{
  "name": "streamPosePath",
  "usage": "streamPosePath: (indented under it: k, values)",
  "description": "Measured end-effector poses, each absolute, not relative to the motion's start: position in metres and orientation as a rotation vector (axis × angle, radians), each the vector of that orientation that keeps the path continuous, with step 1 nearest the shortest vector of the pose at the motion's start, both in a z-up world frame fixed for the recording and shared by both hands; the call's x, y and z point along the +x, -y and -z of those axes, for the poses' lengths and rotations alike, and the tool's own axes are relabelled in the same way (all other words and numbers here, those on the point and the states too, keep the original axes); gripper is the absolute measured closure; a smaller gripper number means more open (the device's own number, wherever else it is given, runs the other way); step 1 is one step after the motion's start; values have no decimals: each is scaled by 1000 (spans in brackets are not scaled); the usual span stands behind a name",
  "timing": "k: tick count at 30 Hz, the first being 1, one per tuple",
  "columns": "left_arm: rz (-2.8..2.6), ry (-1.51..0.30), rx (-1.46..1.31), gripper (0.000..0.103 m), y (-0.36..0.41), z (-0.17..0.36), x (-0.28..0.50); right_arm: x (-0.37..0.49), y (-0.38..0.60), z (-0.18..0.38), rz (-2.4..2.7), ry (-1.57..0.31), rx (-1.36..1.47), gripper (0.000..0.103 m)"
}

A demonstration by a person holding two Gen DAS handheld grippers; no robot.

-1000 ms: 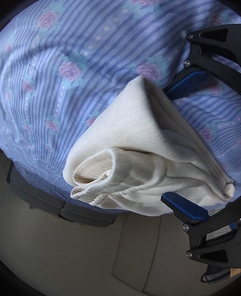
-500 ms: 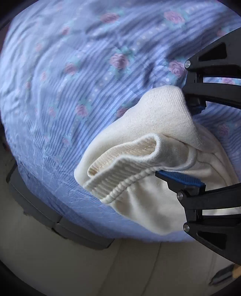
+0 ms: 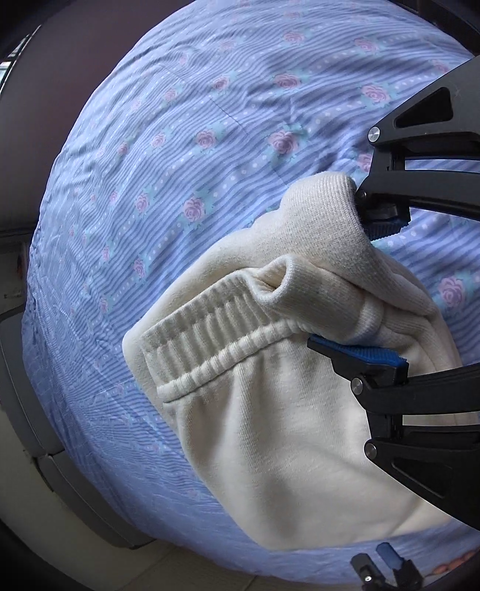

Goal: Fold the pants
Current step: 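Grasp the edge of the folded bundle with the right gripper, then lift the bundle with the right gripper while the left gripper grips its other side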

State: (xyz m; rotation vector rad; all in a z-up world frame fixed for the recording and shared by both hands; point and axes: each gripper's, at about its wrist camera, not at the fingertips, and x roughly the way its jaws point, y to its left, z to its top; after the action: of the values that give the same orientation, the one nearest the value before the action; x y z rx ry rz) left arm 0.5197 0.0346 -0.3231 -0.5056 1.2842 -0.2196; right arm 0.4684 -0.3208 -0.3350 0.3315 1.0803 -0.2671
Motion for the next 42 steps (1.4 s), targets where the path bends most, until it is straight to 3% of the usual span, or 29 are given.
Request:
streamPosePath:
  k: [4, 8, 16, 19, 21, 24, 32, 42]
  values:
    - [361, -1309, -543, 18, -27, 343, 545, 474, 318, 336, 285, -1087, 314, 56]
    - [443, -1305, -564, 28, -15, 355, 568, 476, 321, 338, 286, -1095, 344, 56]
    - [496, -1336, -595, 32, 17, 364, 610, 486, 332, 348, 271, -1101, 414, 54]
    - [464, -1355, -571, 46, 23, 358, 615, 489, 339, 353, 260, -1103, 471, 52]
    - [448, -1356, -563, 63, 28, 350, 615, 490, 341, 353, 247, -1109, 486, 52]
    - [429, -1311, -501, 84, 31, 322, 606, 489, 340, 341, 214, -1125, 485, 59]
    - [441, -1217, -349, 85, 41, 246, 567, 465, 323, 262, 92, -1031, 397, 65]
    - [392, -1098, -348, 85, -19, 155, 465, 397, 276, 164, -52, -944, 267, 65]
